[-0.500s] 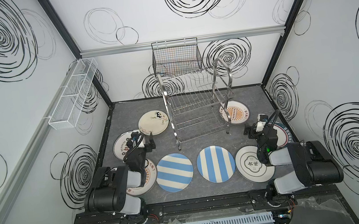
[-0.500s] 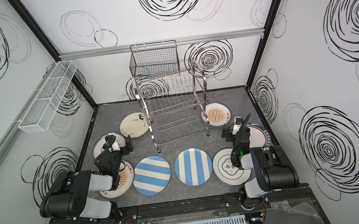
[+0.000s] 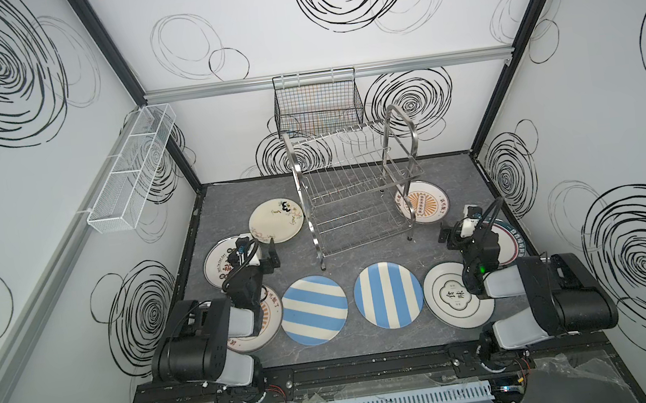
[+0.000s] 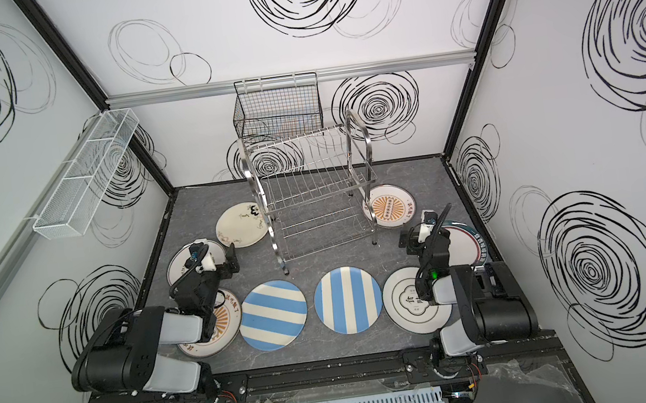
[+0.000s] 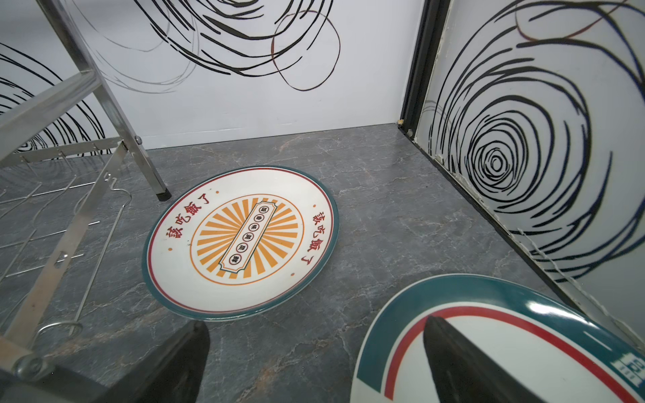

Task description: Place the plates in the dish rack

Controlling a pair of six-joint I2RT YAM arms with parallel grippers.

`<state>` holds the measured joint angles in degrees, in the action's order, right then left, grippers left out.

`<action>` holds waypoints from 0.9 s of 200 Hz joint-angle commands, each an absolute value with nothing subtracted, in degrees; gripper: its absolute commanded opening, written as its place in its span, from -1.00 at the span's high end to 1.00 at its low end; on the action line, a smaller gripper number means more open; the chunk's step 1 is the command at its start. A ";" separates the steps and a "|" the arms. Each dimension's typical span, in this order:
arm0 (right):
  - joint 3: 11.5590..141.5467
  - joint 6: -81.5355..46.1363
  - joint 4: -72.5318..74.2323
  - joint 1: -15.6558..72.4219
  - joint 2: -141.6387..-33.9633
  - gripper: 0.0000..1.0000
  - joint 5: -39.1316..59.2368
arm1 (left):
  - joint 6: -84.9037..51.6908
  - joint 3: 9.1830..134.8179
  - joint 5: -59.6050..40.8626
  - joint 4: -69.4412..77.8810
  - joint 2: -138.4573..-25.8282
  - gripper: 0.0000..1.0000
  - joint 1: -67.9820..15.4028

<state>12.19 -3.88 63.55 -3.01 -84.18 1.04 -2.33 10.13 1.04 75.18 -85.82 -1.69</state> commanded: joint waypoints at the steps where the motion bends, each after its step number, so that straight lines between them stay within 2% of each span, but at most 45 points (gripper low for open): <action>1: 13.14 -3.69 66.09 -3.08 -84.62 -0.99 0.63 | -1.40 10.21 0.29 79.72 -85.79 -0.92 -1.24; 135: 13.12 -2.88 66.10 -2.82 -83.68 -1.00 0.44 | -0.79 11.02 1.28 77.84 -85.60 -0.92 -1.93; 166: 14.16 -2.57 61.44 -2.12 -81.16 -1.00 -1.20 | -0.83 11.03 1.81 77.86 -85.37 -0.92 -1.93; 180: 17.07 -2.65 53.71 -1.89 -78.22 -1.00 -0.68 | -1.22 11.91 2.99 75.06 -83.91 -0.91 -2.07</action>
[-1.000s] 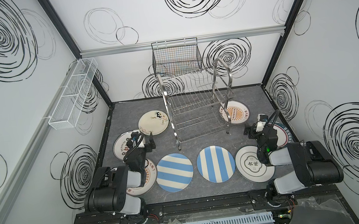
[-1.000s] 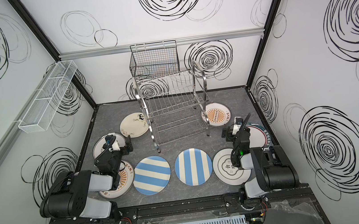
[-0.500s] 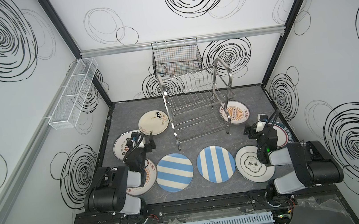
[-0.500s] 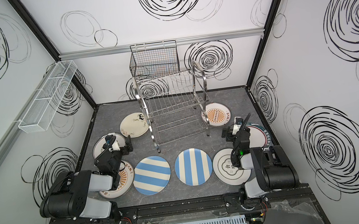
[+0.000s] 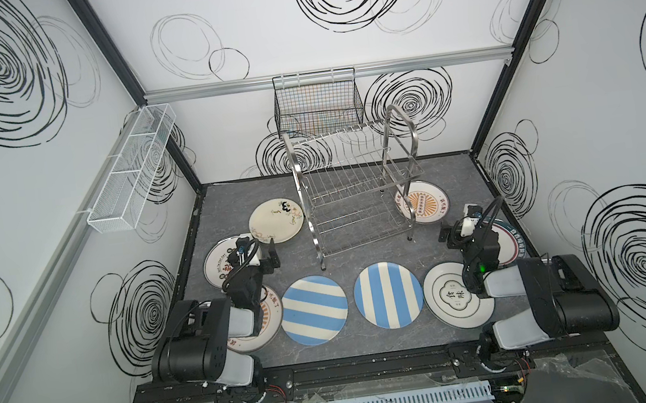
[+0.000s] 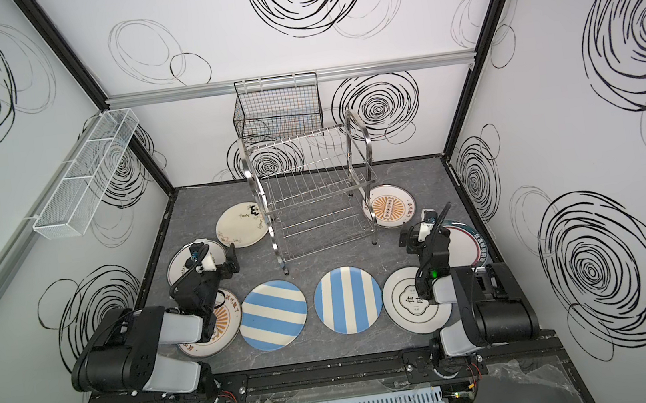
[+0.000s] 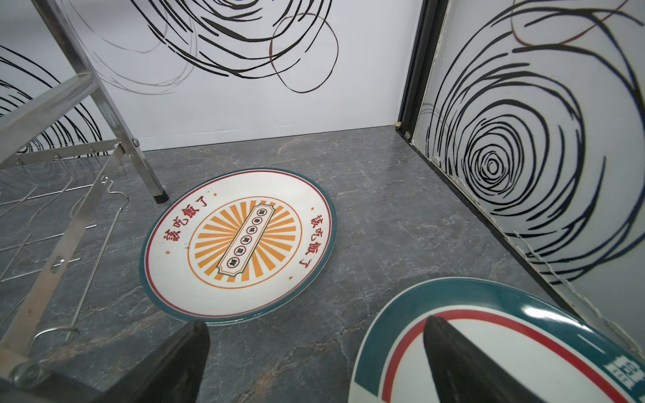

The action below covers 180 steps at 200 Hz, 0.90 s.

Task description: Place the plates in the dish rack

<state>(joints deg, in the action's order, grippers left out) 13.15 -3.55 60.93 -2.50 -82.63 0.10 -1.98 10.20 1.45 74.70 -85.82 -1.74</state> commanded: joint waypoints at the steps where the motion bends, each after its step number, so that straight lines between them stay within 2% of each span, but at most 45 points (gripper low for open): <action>1: 17.37 -2.64 53.18 -1.87 -78.00 -1.00 -0.56 | -1.23 11.97 3.08 74.84 -83.66 -0.92 -2.09; 19: 22.83 -6.99 40.29 -1.47 -74.41 -1.00 1.69 | -0.28 12.50 6.93 68.80 -77.51 -0.92 -4.03; 41: 27.03 -12.17 29.60 0.22 -69.27 -0.91 10.63 | -6.29 18.20 12.11 47.40 -67.04 -0.92 -6.44; 60: 30.77 -14.61 18.22 3.68 -63.37 -0.87 11.19 | -16.68 22.32 10.75 29.86 -59.60 -0.91 -7.58; 76: 32.14 -16.80 9.44 7.97 -57.22 -0.86 11.15 | -21.60 23.56 8.24 22.04 -54.80 -0.91 -9.21; 104: 30.60 -22.30 1.25 17.22 -46.16 -0.86 13.05 | -28.17 28.42 4.42 3.84 -49.31 -0.91 -13.31; 145: 25.84 -34.28 -8.77 29.98 -34.29 -0.78 15.50 | -34.83 25.26 8.05 -6.92 -41.75 -0.92 -27.31; 180: 22.89 -38.96 -14.72 38.63 -31.58 -0.71 13.08 | -38.95 21.37 11.20 -10.02 -36.79 -0.91 -34.82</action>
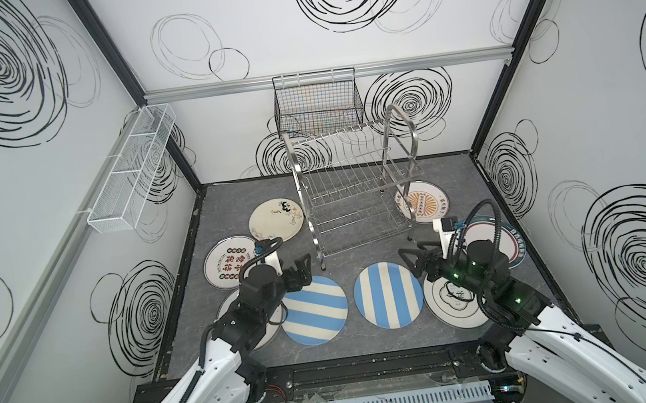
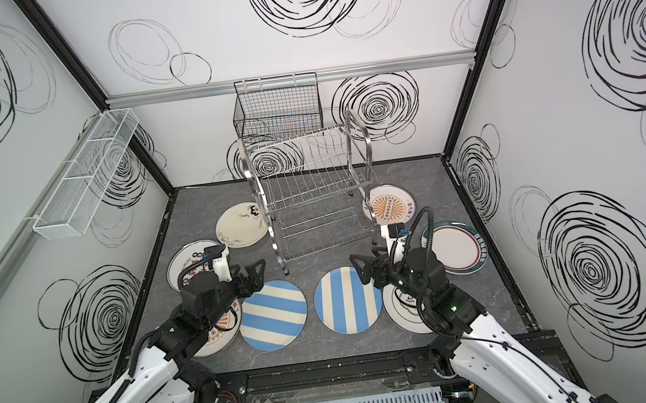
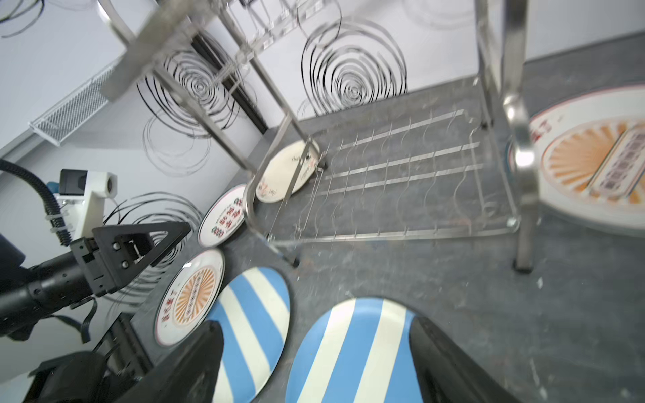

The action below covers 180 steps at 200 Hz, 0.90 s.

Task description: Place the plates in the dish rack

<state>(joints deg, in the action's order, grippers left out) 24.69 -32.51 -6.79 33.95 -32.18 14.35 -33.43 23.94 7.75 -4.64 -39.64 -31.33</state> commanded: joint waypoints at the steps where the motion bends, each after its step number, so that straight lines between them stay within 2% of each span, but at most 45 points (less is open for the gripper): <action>1: 22.83 -38.95 -14.65 38.83 -31.65 -0.71 13.18 | -39.07 21.23 11.27 -10.07 -36.68 -0.92 -34.90; 28: 22.00 -40.63 -12.01 44.38 -36.25 -0.68 14.92 | -41.15 18.51 12.31 -10.90 -34.83 -0.92 -35.86; 51: 21.15 -45.49 -3.90 50.66 -41.92 -0.65 14.86 | -42.37 17.15 12.56 -10.86 -35.15 -0.91 -35.95; 93: 20.19 -57.87 12.56 64.63 -53.50 -0.62 7.82 | -43.94 16.02 12.46 -10.48 -34.85 -0.91 -36.12; 157: 20.77 -66.01 21.13 71.23 -64.58 -0.51 3.85 | -41.73 15.42 15.01 -7.63 -36.33 -0.91 -34.83; 180: 21.16 -67.21 24.67 71.94 -67.55 -0.51 4.28 | -40.10 15.13 12.02 -5.98 -37.38 -0.92 -31.80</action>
<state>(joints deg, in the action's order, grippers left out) 20.32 -63.33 17.93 70.91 -65.14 6.28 -41.98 15.49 12.93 -9.93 -36.47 -34.57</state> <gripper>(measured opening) 0.758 0.957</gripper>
